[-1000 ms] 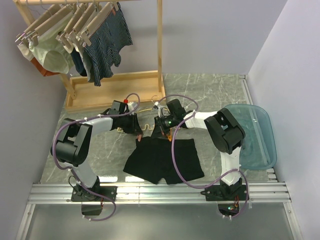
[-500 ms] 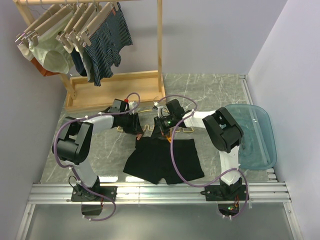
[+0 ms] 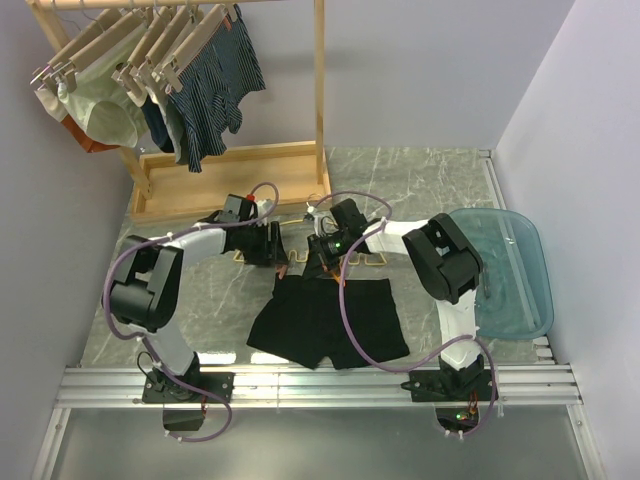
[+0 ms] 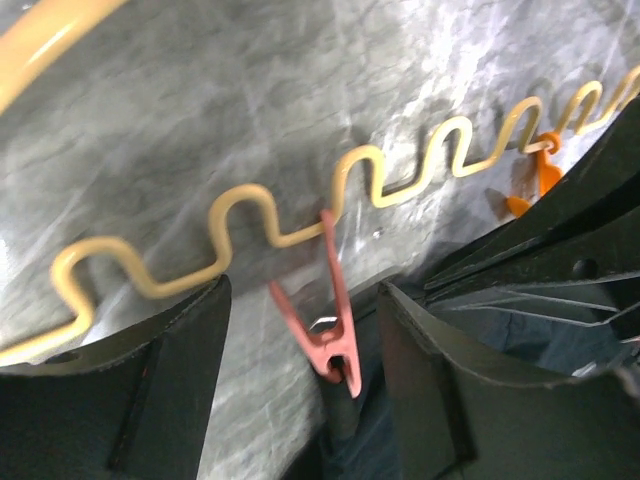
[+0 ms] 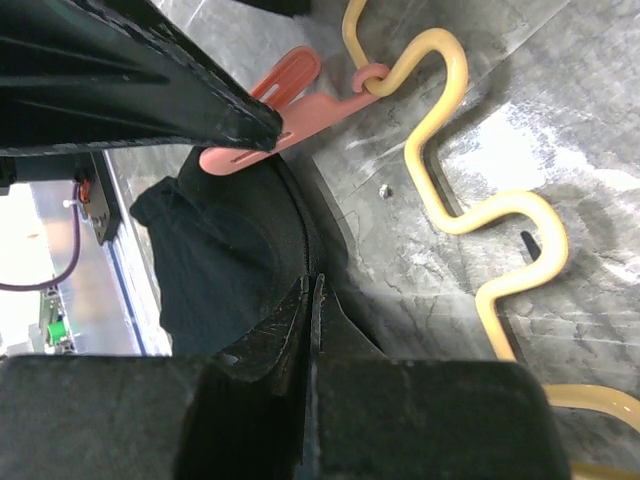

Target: Clip the underwear to the hanger

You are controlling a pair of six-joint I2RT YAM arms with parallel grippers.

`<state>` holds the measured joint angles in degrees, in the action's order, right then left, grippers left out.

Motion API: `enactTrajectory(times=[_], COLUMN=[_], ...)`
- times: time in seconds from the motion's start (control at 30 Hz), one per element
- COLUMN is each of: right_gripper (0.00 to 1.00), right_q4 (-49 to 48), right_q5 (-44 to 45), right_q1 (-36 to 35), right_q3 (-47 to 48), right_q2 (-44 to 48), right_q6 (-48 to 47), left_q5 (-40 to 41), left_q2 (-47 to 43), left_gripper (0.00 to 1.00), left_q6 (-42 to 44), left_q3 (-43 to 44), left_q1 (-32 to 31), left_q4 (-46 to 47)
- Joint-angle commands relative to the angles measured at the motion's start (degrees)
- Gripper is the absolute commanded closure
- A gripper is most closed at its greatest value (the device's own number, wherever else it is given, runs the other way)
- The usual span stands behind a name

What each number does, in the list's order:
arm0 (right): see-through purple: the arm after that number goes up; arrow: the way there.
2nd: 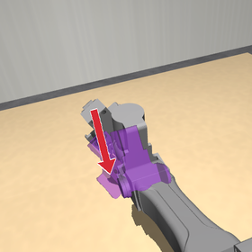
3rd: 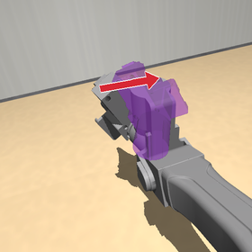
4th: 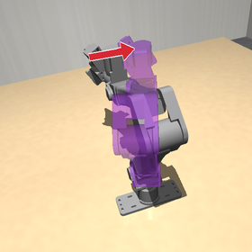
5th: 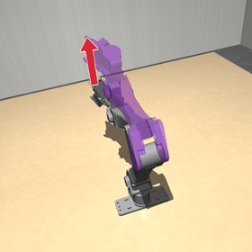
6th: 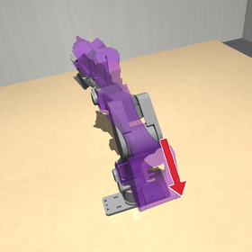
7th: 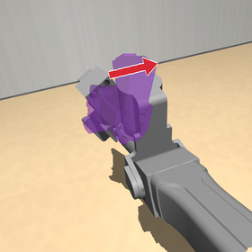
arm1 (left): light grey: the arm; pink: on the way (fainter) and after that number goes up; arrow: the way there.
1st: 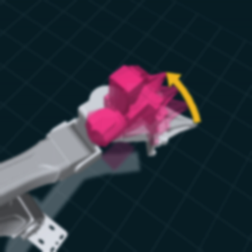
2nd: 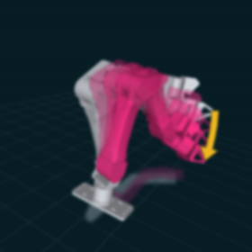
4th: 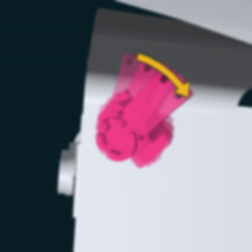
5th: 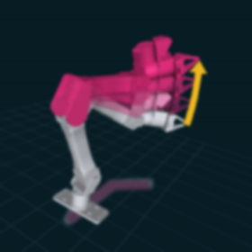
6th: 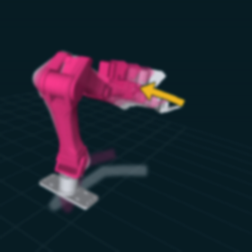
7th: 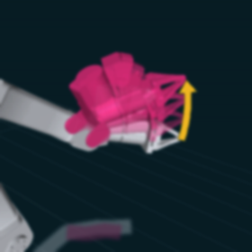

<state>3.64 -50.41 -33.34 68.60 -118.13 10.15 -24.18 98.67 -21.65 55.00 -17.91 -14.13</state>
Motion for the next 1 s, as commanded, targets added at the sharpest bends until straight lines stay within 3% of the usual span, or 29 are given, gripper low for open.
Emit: enactTrajectory(times=[0.0, 0.07, 0.2, 0.33, 0.53, 0.83, 0.97], right_gripper=[0.98, 0.9, 0.65, 0.58, 0.56, 0.55, 0.55], right_q4=[2.33, 2.86, 3.39, 7.95, 16.65, 32.11, 38.54], right_q5=[0.31, 1.36, 2.42, 4.27, 9.45, 19.64, 23.69], right_q1=[-1.11, -1.55, -1.9, -1.82, -0.15, 13.38, 19.45], right_q3=[2.68, 2.59, 2.24, 3.56, 2.07, -5.14, -6.54], right_q2=[0.53, 1.84, 5.35, 9.4, 17.22, 30.67, 31.55], right_q6=[-1.89, -1.98, -0.92, -2.94, -6.9, -14.45, -18.15], left_q5=[3.61, 4.58, 7.04, 8.01, 10.37, 21.98, 30.05], left_q2=[-4.97, -6.56, -11.29, -14.99, -17.55, -13.87, -6.85], left_gripper=[0.34, 0.25, 0.24, 0.25, 0.28, 0.27, 0.27], left_q6=[1.35, 1.52, 1.61, 2.92, 1.61, -1.98, -7.52], left_q3=[1.69, 1.51, 0.9, 0.28, 1.77, 5.63, 14.74], left_q1=[0.25, 0.25, 0.25, 0.25, -1.06, -18.02, -24.69], left_q4=[-2.47, -3.0, -3.54, -2.22, -2.56, -3.62, -8.79])
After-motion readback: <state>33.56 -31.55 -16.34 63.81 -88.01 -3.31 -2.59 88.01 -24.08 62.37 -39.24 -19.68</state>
